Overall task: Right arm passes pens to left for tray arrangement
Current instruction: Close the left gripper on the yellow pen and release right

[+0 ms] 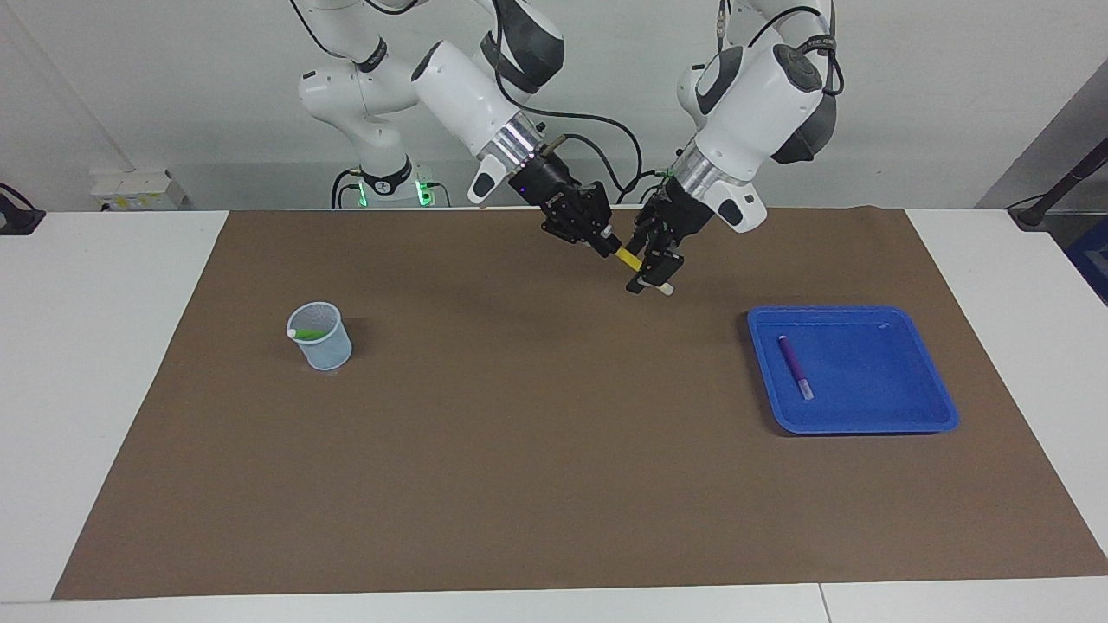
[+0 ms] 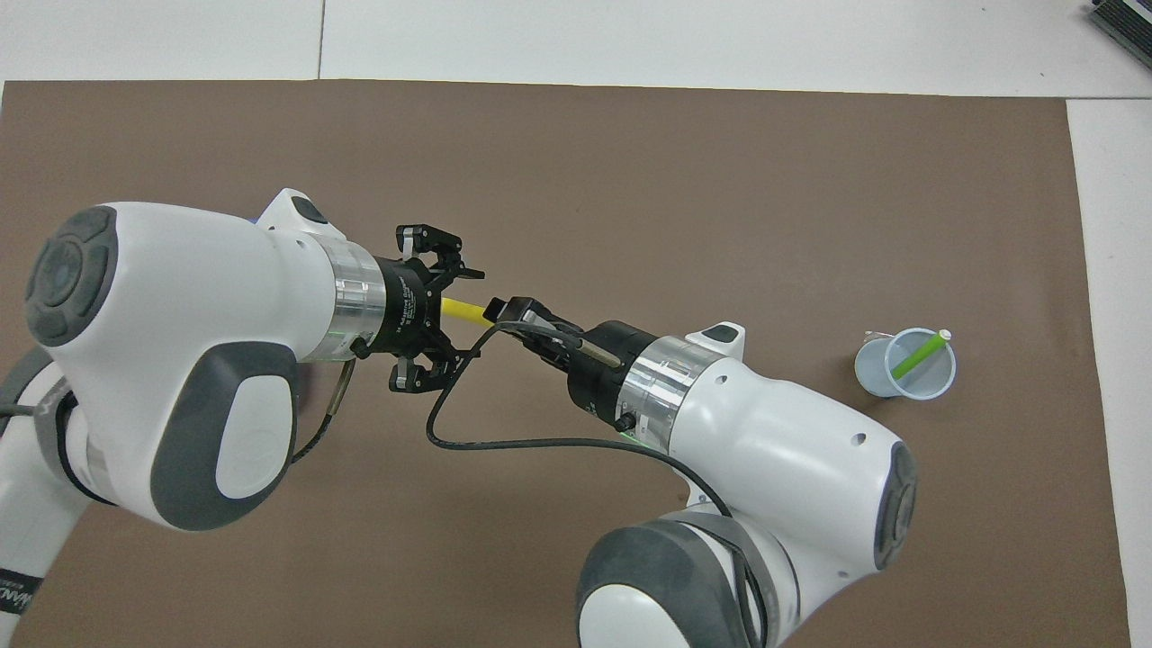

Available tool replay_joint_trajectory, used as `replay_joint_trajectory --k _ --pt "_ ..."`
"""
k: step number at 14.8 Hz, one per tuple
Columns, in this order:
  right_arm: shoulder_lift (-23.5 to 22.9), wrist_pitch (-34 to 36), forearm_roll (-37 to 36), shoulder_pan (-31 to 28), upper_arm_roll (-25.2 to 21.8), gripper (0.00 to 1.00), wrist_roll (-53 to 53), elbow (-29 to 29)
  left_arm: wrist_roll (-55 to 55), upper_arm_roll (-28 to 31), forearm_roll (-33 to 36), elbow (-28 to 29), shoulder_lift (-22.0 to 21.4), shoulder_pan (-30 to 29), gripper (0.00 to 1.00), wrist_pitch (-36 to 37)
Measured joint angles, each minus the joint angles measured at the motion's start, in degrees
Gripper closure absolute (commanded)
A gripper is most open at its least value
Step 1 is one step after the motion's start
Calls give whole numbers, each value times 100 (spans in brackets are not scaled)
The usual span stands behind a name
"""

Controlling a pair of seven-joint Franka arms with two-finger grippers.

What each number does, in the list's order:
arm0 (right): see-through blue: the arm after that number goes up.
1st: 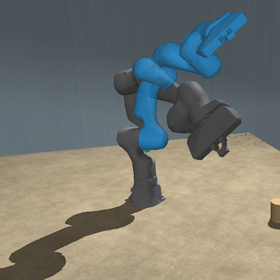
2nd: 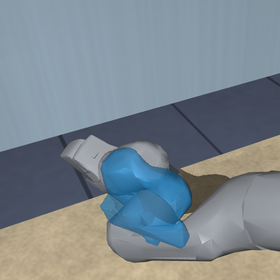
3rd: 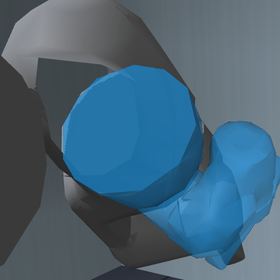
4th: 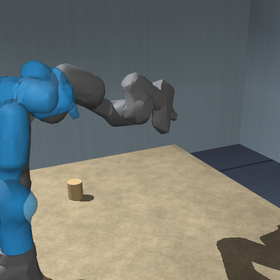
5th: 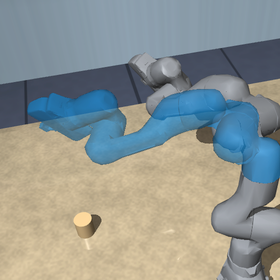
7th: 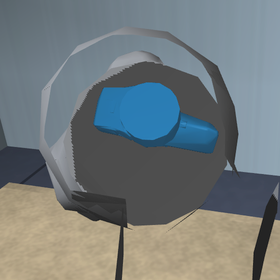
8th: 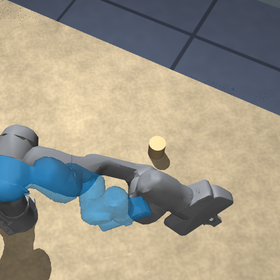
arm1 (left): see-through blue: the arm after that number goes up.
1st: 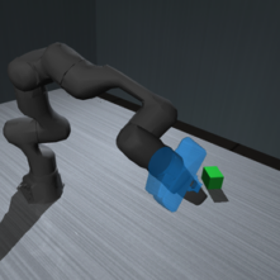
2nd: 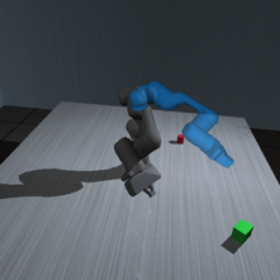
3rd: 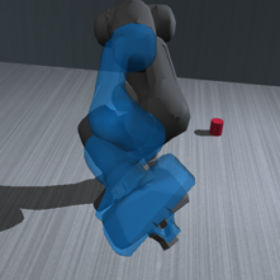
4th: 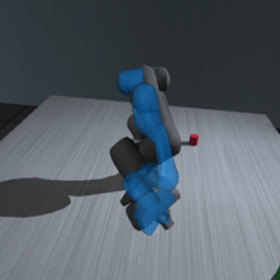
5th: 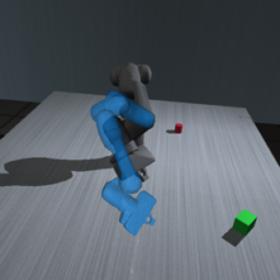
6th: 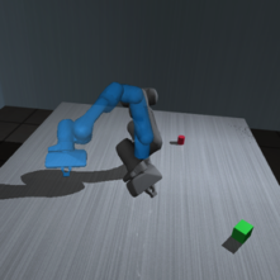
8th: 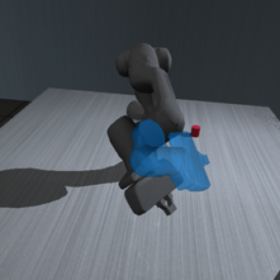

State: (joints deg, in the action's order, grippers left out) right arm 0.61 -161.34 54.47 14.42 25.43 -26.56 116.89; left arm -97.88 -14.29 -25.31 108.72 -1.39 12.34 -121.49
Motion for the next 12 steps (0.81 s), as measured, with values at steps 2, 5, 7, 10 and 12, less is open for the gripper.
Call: replay_joint_trajectory --k 2,5,7,10,12 --pt "0 0 0 -3 -1 100 0 0 0 6 0 7 -14 1 21 -3" --pt "0 0 0 -3 -3 100 0 0 0 35 0 7 -46 0 22 -3" --pt "0 0 0 -3 -4 100 0 0 0 51 0 7 -91 -1 39 -3" --pt "0 0 0 -4 -5 100 0 0 0 52 0 21 -130 -2 87 -2" --pt "0 0 0 -8 -7 100 0 0 -16 56 0 46 -134 -3 100 10"
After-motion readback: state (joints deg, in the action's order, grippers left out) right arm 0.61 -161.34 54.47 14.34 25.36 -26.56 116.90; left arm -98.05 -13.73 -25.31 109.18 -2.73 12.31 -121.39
